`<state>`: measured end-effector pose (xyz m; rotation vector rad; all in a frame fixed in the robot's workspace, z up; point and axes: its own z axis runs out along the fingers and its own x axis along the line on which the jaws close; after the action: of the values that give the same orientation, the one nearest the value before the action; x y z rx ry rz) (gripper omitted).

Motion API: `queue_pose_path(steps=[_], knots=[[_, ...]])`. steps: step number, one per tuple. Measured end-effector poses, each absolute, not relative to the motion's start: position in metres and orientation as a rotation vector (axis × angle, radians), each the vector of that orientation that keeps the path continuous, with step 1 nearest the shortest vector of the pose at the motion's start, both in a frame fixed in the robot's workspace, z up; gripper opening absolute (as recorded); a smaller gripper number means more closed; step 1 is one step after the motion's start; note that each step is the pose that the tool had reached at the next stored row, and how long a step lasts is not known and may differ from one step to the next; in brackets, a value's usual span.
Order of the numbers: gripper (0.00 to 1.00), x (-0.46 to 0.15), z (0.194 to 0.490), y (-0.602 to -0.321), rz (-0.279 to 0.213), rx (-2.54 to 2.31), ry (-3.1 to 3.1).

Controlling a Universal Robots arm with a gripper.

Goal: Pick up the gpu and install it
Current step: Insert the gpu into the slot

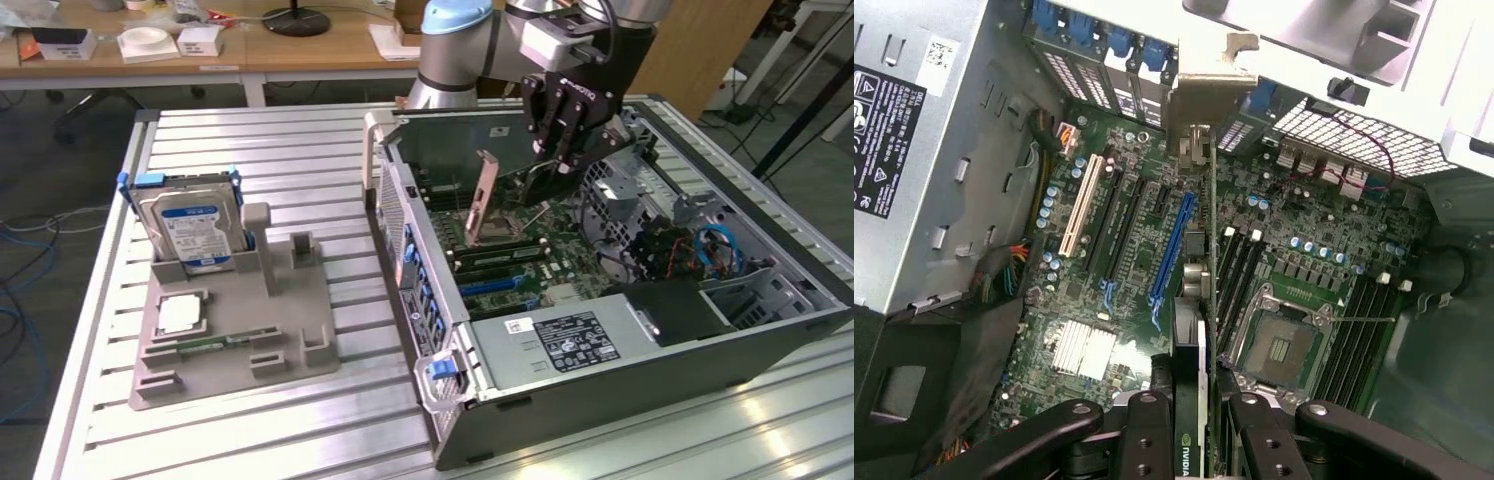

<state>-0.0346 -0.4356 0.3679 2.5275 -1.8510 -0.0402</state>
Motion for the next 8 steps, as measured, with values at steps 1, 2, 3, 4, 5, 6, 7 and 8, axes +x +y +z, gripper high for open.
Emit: queue_pose_path(steps=[1,2,3,4,5,6,7,8], knots=[[0.26,-0.0346,0.3679,-0.4356,-0.040,2.526,-1.853],[0.26,-0.0346,0.3679,-0.4356,-0.040,2.525,-1.855],[0.26,-0.0346,0.3679,-0.4356,-0.040,2.524,-1.856],[0.26,-0.0346,0.3679,-0.4356,-0.040,2.523,-1.857],[0.26,-0.0346,0.3679,-0.4356,-0.040,2.522,-1.859],[0.26,-0.0346,0.3679,-0.4356,-0.040,2.521,-1.860],[0.26,-0.0346,0.3679,-0.4356,-0.040,2.520,-1.861],[0.26,-0.0346,0.3679,-0.4356,-0.040,2.519,-1.862]])
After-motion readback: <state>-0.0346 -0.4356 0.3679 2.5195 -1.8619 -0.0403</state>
